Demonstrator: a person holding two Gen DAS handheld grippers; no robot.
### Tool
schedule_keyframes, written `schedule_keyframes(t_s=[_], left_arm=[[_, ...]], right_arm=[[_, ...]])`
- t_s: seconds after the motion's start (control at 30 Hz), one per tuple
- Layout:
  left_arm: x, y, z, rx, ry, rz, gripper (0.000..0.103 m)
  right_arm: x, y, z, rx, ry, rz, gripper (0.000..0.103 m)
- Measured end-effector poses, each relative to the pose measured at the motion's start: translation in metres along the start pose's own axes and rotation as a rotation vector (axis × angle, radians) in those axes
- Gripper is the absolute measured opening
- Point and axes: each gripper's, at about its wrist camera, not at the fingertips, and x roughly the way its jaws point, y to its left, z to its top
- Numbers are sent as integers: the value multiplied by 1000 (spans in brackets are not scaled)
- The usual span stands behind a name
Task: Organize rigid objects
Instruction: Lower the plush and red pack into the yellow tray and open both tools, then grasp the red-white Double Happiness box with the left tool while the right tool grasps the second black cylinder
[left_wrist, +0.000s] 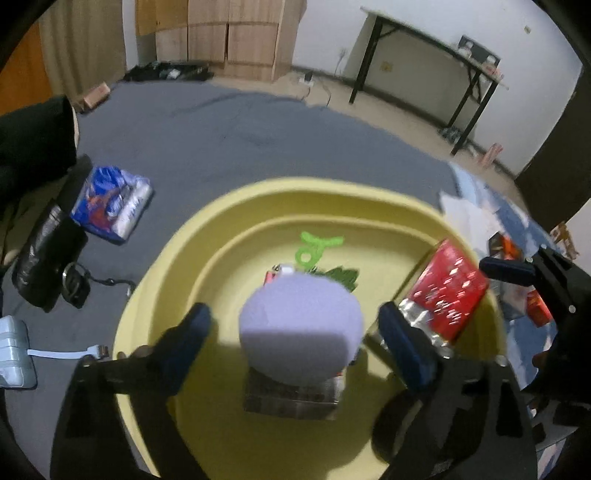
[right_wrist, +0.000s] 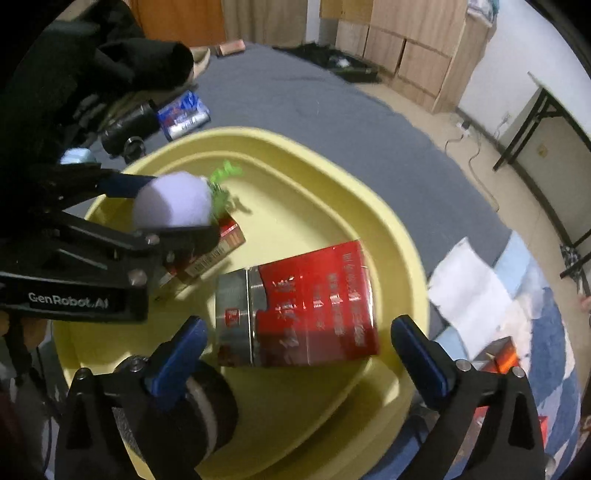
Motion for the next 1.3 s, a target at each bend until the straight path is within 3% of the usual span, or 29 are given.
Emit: schedule_keyframes(t_s=[0.07, 0.17, 0.43, 0.6, 0.77, 1.0, 1.13, 1.23, 1.3], left_arm=[[-12, -7, 2, 25, -29, 2, 103], [-24, -27, 8, 68, -33, -6, 103], [-60, -127, 20, 211, -63, -115, 103], [-76, -197, 13, 352, -42, -175, 103], [-72, -246, -10, 447, 6, -221, 103], [-48, -289, -28, 496, 78, -240, 103], [-22, -313, -34, 520, 131, -213, 103], [-10, -329, -38, 580, 102, -158, 103], [-4, -331, -36, 562, 98, -181, 103]], right_arm=[[-19, -7, -11, 44, -61, -37, 102], [-54, -26, -38, 144, -150, -87, 103], [-152, -69, -161, 339, -274, -281, 103], [-198, -108, -227, 465, -285, -377, 103], [-210, -134, -272, 563, -233, -428, 103], [-223, -153, -296, 638, -201, -416, 103], [-219, -169, -301, 674, -207, -405, 103], [-213, -176, -300, 669, -221, -394, 103], [-209, -180, -298, 664, -222, -377, 103]])
